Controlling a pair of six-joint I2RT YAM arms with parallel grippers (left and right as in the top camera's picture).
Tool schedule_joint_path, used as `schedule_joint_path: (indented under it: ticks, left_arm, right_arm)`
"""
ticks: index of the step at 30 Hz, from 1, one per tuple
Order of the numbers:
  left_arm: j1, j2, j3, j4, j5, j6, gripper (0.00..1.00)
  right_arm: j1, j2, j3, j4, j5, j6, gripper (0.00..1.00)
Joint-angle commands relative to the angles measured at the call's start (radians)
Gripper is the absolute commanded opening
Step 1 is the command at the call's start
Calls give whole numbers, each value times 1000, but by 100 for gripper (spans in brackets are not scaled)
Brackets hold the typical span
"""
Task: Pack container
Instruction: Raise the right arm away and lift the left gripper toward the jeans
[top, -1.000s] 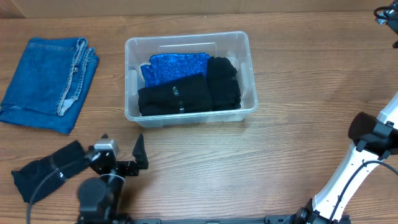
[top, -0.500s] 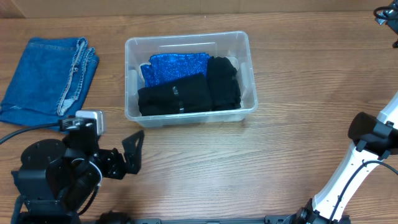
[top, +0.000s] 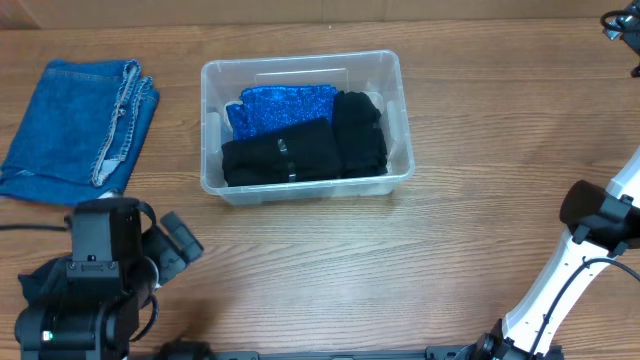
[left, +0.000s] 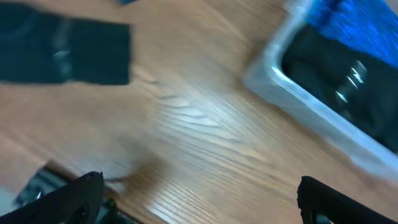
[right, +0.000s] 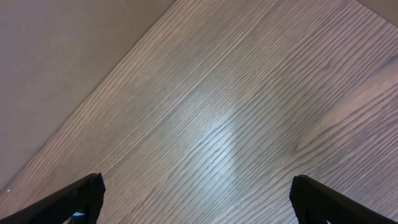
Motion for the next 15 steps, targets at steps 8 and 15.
schedule_joint_path:
  ticks: [8, 15]
  left_arm:
    - [55, -8, -146, 34, -248, -279, 100]
    - [313, 120, -203, 241, -9, 166, 100]
  right_arm:
    - [0, -14, 1, 2, -8, -6, 100]
    - [0, -14, 1, 2, -8, -6, 100]
